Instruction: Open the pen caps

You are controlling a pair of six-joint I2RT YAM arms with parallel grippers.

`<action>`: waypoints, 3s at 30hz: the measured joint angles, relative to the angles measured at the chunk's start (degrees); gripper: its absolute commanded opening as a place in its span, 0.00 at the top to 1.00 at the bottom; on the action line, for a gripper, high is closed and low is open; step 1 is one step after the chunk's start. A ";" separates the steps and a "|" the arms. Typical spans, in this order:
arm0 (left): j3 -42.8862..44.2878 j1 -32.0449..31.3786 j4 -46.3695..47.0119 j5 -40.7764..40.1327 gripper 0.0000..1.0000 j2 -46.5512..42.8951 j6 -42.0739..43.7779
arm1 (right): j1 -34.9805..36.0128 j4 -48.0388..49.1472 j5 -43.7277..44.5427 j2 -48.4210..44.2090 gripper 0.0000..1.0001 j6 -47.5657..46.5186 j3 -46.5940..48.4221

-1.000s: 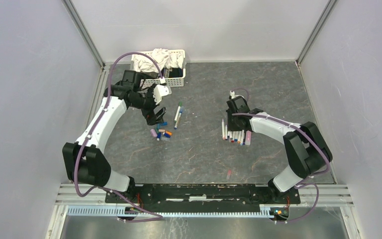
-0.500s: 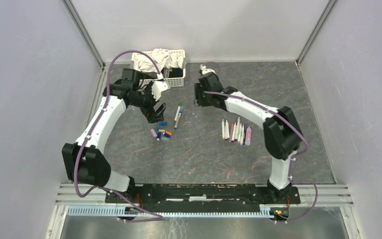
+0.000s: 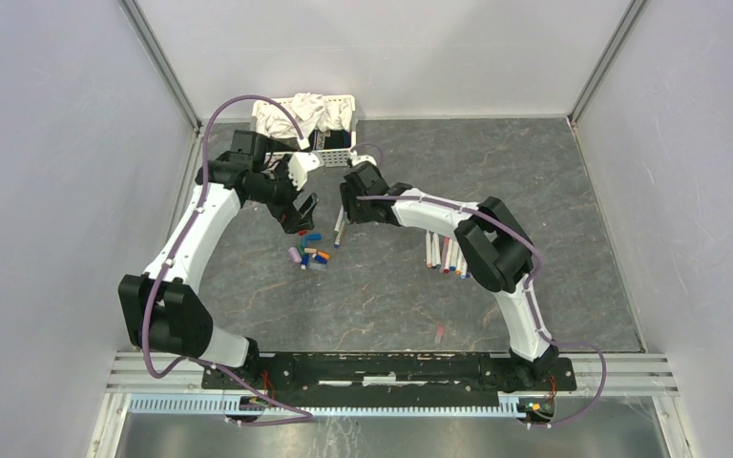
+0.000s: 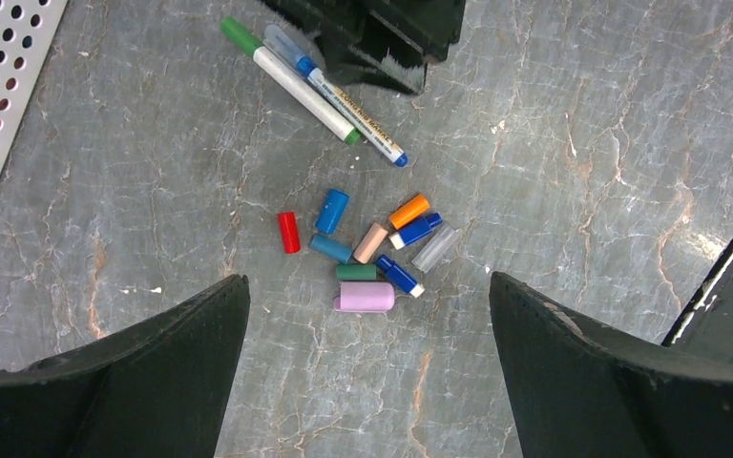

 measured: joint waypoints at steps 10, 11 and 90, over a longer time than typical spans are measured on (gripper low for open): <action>0.00 0.00 0.04 0.00 0.00 0.66 -1.11 | 3.56 0.70 2.03 4.00 0.66 3.06 2.12; 0.00 0.00 0.04 -0.02 0.00 0.66 -1.11 | 3.72 0.50 2.71 4.00 0.68 3.28 2.12; 1.57 1.70 -2.93 -2.58 0.00 -1.40 -0.61 | 6.78 -6.51 4.42 12.76 1.00 -3.93 17.70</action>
